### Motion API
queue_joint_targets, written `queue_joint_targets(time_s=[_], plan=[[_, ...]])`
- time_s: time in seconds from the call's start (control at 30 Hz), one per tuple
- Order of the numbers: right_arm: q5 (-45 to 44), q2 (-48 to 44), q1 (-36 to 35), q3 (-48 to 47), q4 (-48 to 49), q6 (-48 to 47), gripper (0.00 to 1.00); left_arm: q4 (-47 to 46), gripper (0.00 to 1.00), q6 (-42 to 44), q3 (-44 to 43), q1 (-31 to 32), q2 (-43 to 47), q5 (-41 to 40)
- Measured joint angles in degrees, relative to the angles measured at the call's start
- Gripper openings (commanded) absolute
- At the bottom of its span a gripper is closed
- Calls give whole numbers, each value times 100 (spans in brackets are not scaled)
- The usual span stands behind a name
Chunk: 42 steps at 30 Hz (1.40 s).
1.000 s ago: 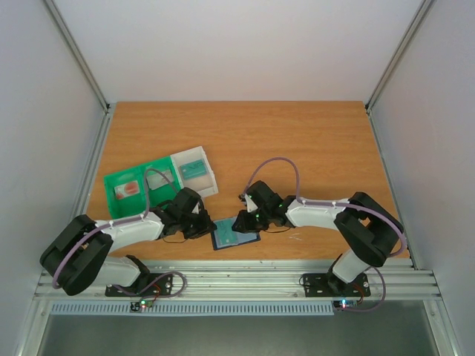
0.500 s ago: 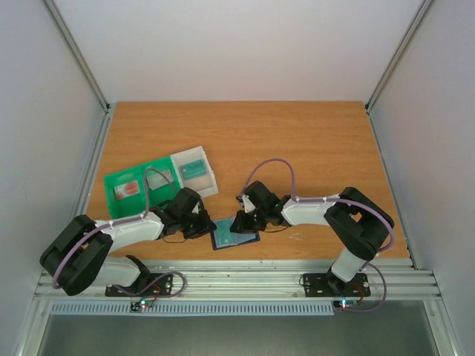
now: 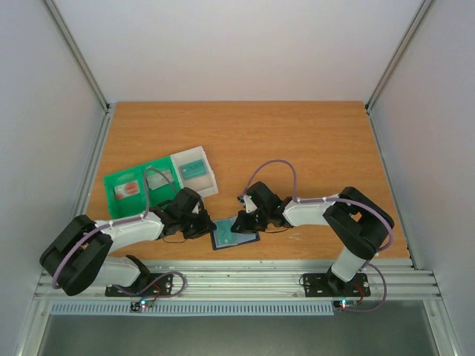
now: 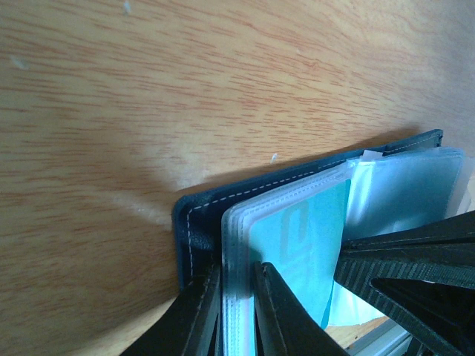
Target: Take the credit cards out of the card holder
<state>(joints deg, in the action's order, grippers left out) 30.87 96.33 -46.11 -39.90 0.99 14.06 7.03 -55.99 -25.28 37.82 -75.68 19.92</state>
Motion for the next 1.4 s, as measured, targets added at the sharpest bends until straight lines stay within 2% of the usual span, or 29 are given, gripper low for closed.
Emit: queue_joint_targets(time_s=[0.43, 0.47, 0.57, 0.67, 0.83, 1.03, 1.4], plan=[[212, -136, 214, 334, 356, 26, 1, 37, 16, 103, -17, 2, 2, -46], [219, -140, 227, 345, 363, 28, 2, 46, 16, 103, -22, 2, 2, -50], [254, -142, 258, 354, 376, 46, 17, 68, 16, 103, -24, 2, 22, -79], [341, -136, 267, 354, 466, 105, 19, 96, 16, 103, -24, 2, 42, -114], [452, -15, 278, 354, 673, 157, 16, 136, 16, 103, -24, 2, 68, -140], [472, 48, 282, 365, 763, 208, 1, 157, 16, 103, -24, 2, 76, -142], [367, -396, 435, 549, 629, 247, 1, 164, 17, 122, -24, 2, 76, -157]])
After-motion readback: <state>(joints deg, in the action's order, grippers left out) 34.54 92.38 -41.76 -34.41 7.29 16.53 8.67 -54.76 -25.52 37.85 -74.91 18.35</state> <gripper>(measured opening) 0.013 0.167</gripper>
